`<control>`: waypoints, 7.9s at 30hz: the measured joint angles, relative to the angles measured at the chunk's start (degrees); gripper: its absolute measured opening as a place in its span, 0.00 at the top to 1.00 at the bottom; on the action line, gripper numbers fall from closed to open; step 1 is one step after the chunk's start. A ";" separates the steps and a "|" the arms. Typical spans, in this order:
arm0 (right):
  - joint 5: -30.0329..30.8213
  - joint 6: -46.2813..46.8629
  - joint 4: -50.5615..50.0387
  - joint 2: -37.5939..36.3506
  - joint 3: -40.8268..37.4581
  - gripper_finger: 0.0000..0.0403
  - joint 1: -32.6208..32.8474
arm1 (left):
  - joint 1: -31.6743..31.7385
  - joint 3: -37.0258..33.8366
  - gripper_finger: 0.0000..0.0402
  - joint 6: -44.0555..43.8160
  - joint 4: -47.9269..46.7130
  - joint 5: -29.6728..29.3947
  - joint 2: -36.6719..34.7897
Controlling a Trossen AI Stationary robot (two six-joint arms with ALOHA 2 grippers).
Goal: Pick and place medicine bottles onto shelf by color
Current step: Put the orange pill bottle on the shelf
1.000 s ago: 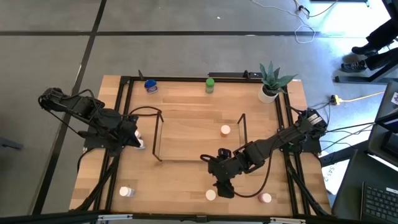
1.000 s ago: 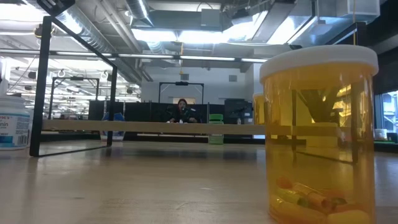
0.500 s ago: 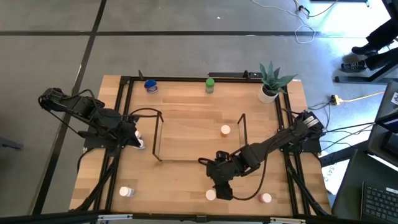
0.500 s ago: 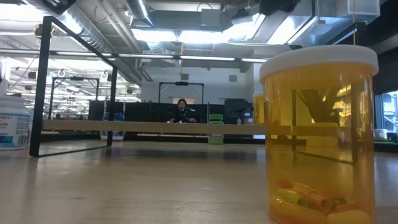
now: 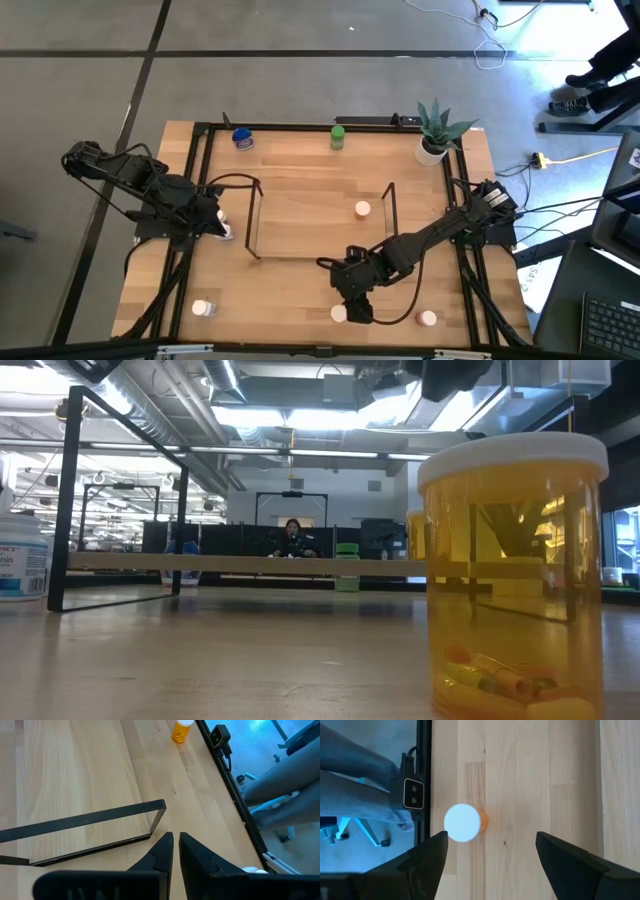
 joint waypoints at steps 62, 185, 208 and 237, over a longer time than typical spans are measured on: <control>2.25 9.62 6.77 2.87 -0.04 0.25 0.08 | 0.02 0.00 0.94 -0.50 0.13 -0.02 0.02; -0.50 30.44 7.41 15.93 1.18 0.53 2.40 | 0.02 0.00 0.94 -0.48 0.20 -0.01 0.02; -1.70 32.75 -4.82 15.85 10.19 0.52 0.57 | 0.00 0.00 0.94 -0.97 0.24 -0.02 0.02; 3.92 4.74 -37.32 15.85 35.28 0.53 -21.09 | 0.02 0.00 0.94 0.23 -0.13 -0.28 0.00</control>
